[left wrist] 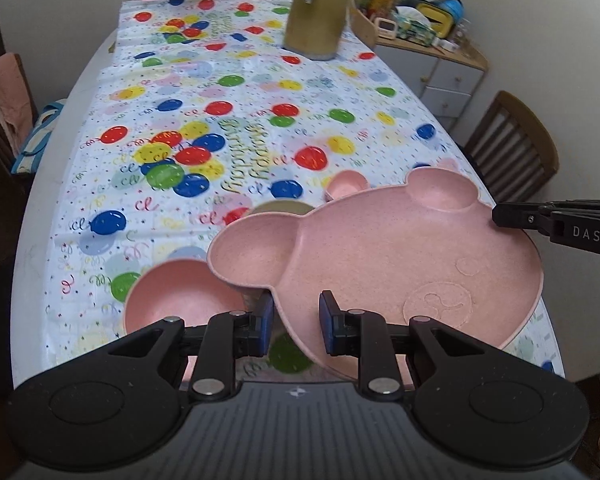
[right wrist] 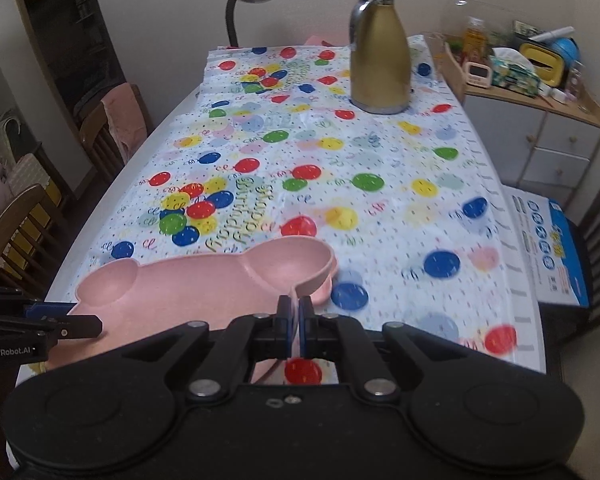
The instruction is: Organize plates and bowls
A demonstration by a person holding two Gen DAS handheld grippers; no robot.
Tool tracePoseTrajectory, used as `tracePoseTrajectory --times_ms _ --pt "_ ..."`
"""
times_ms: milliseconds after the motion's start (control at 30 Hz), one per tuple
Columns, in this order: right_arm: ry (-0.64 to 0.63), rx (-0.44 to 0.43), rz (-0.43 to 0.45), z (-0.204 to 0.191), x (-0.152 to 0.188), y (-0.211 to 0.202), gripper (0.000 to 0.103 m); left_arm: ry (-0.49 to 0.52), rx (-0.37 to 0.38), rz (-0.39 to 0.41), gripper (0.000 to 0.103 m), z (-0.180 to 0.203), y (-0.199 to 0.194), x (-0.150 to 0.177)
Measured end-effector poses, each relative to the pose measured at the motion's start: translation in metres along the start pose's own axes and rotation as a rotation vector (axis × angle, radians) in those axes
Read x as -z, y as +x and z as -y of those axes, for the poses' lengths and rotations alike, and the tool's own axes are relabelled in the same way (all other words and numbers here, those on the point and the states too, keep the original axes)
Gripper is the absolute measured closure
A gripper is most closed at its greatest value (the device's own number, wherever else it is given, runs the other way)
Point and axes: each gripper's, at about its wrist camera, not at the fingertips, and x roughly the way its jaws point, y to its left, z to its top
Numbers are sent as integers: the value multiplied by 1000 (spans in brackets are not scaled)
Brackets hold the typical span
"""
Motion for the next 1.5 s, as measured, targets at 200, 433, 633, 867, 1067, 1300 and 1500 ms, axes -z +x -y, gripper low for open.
tracePoseTrajectory --times_ms 200,433,633,867,1067,1300,1500 --pt "65 41 21 1 50 -35 100 57 32 -17 80 16 -7 28" --pt "143 85 47 1 107 -58 100 102 45 -45 80 32 -2 59" --pt "208 111 55 5 155 -61 100 143 43 -54 80 43 6 79" --pt "264 124 53 7 190 -55 100 173 43 -65 80 49 17 95" --pt "280 139 53 10 204 -50 100 203 24 -49 80 54 25 103" --pt "275 149 54 9 213 -44 100 191 40 -69 80 52 32 114" --pt "278 155 36 10 223 -41 100 185 47 -89 80 51 35 123"
